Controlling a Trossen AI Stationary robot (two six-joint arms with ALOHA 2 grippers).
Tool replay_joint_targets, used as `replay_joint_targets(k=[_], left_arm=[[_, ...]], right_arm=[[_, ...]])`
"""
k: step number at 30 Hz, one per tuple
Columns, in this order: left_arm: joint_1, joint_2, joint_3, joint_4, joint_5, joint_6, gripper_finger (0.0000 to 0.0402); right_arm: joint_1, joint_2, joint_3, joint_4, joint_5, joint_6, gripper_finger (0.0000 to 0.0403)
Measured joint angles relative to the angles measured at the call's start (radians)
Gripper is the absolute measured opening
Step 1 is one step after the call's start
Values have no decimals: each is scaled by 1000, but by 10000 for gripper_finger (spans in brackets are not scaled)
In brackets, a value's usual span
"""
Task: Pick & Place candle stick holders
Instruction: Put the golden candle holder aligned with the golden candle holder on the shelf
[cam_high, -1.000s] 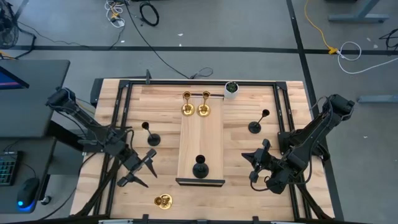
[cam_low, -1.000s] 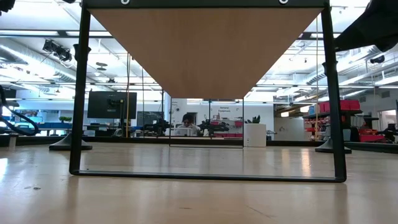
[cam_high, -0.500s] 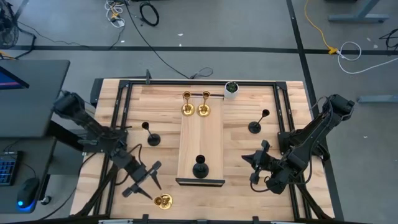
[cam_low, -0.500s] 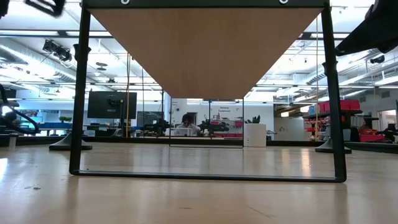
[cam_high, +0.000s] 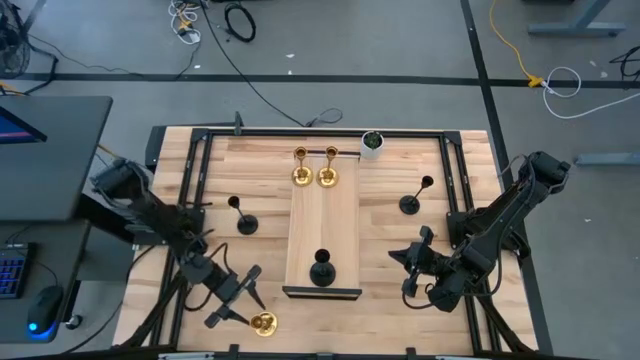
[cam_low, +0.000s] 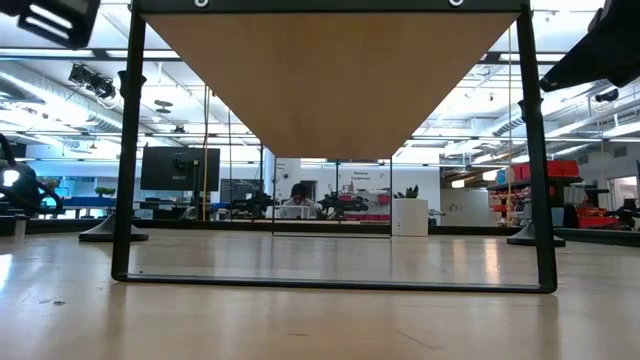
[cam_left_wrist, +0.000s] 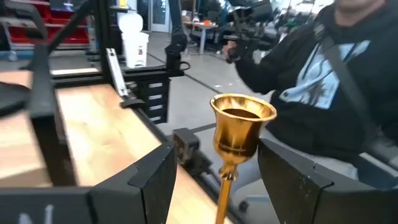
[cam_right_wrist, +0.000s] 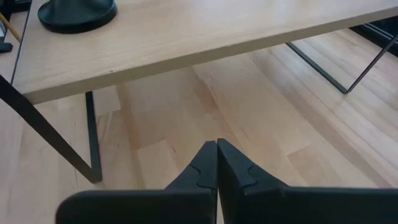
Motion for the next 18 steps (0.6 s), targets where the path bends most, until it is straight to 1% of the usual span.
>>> replay_joint_targets(k=[4,7,11,15,18], left_arm=[[-8,88,0,111,8,-39,224],[-11,156,0,188,-8,-43,224],[-11,241,13,277,-37,-92,225],[-10,310,58,293,-45,-146,225],[-10,350,99,293,-39,-157,224]], right_arm=[[0,0,0,3,-14,-12,0],[0,0,0,4,-16,-26,0],[0,0,0,5,-16,-26,0],[0,0,0,6,-16,-27,0],[0,0,0,6,-15,-42,0]])
